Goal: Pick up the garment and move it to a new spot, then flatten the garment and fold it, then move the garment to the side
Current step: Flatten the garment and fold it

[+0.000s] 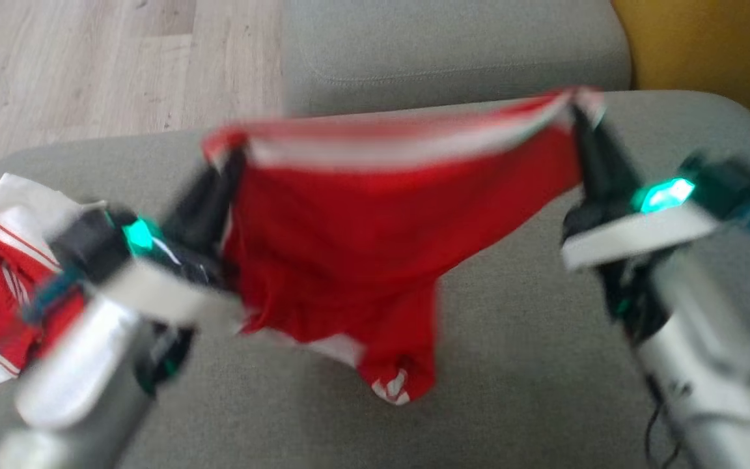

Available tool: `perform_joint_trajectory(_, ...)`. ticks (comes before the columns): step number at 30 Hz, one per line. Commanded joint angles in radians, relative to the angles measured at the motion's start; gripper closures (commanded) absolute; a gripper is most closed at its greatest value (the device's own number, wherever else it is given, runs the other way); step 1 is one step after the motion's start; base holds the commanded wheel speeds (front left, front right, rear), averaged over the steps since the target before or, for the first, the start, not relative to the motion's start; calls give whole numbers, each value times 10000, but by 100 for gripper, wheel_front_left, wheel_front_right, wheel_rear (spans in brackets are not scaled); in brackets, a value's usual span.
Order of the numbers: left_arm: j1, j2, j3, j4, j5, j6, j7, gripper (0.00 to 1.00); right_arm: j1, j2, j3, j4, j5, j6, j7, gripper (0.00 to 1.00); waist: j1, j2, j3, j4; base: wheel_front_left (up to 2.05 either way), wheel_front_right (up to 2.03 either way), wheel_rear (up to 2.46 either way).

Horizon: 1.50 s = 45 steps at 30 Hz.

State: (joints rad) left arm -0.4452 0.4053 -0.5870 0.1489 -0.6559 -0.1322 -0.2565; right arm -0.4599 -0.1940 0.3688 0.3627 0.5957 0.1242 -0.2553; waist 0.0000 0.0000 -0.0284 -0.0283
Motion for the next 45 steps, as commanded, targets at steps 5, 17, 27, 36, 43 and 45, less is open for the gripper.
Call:
perform_joint_trajectory(5, -2948, 998, -149, -140, -807, 16, -25, 100, -2234, -917, 308, -866, 645, 65, 59, 100, 0, 0, 108, -73, 0, 0, 0)
perform_joint_trajectory(17, -6539, 706, -759, 2096, -1915, 16, 184, 100, -6585, -1259, 676, 1124, -18, 65, 357, 100, 0, 0, 2378, -308, 0, 0, 0)
perform_joint_trajectory(27, -7517, -646, 695, 3054, -965, 16, -49, 100, -7699, -519, -326, 1839, -1472, 65, -60, 100, 0, 0, 3583, -343, 0, 0, 0)
perform_joint_trajectory(36, -2486, -1952, 877, 3837, -1477, 15, -51, 100, -2735, -190, 168, 1259, -357, 65, -63, 100, 0, 0, 2993, -406, 0, 0, 0)
perform_joint_trajectory(43, 656, -2784, 1576, 4084, -1511, 15, -52, 100, 591, -279, 628, 699, 658, 65, -63, 100, 0, 0, 2352, -570, 0, 0, 0)
perform_joint_trajectory(45, 1320, -2911, 1818, 3994, -1392, 15, -52, 100, 1269, -320, 583, 531, 849, 65, -64, 100, 0, 0, 2090, -592, 0, 0, 0)
